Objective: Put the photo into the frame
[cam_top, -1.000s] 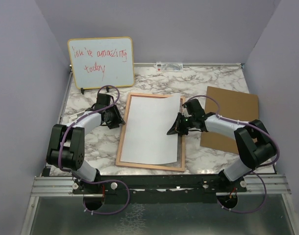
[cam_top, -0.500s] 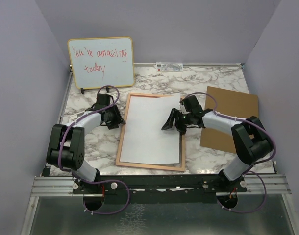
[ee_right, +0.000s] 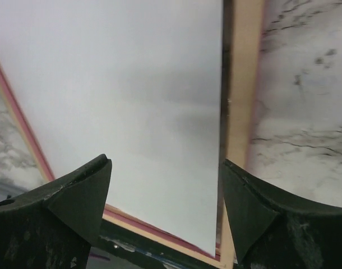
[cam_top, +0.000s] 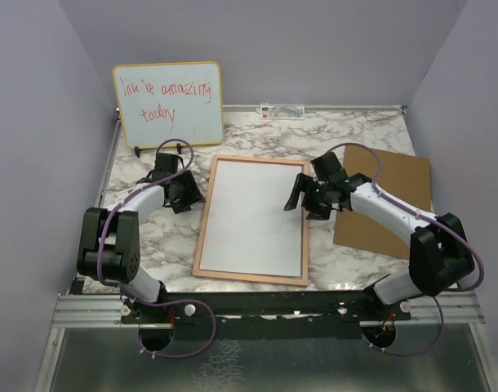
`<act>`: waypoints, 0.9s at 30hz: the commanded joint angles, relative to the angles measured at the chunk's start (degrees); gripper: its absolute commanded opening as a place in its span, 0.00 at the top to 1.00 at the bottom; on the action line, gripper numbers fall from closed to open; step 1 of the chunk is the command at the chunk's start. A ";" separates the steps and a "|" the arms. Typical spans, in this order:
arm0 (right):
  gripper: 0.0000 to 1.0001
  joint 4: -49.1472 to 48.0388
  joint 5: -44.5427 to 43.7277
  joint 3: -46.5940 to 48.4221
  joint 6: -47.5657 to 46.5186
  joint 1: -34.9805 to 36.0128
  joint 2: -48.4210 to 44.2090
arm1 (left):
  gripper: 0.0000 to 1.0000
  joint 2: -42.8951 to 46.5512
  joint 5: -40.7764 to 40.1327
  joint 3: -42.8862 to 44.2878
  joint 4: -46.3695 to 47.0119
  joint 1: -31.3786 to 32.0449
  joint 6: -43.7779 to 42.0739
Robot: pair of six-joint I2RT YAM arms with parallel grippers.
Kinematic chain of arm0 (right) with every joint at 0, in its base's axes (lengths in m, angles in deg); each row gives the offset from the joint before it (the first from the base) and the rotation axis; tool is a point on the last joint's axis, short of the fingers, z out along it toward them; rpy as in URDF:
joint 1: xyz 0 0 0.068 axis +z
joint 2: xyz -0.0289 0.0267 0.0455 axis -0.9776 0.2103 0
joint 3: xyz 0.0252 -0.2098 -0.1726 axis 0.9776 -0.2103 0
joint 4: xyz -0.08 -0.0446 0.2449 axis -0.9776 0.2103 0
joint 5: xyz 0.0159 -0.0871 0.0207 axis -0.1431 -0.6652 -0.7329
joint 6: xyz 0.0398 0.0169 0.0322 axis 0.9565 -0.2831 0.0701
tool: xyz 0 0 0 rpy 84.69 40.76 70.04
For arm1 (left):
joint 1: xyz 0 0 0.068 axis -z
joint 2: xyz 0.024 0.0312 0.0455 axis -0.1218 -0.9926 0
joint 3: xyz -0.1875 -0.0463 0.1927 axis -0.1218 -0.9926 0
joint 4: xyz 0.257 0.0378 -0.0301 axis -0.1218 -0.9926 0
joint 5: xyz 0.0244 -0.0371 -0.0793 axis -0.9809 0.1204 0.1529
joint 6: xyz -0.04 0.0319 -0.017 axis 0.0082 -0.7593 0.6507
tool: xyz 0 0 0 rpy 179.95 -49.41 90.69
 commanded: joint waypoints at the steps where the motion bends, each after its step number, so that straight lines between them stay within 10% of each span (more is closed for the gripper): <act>1: 0.18 9.14 -16.22 1.01 -2.56 -0.93 -4.26 | 0.38 0.49 0.43 1.65 -0.24 -0.80 -1.94; 27: 0.14 -13.10 11.78 7.45 -6.31 -2.88 14.26 | 0.21 4.40 4.93 7.50 2.40 -0.92 -4.21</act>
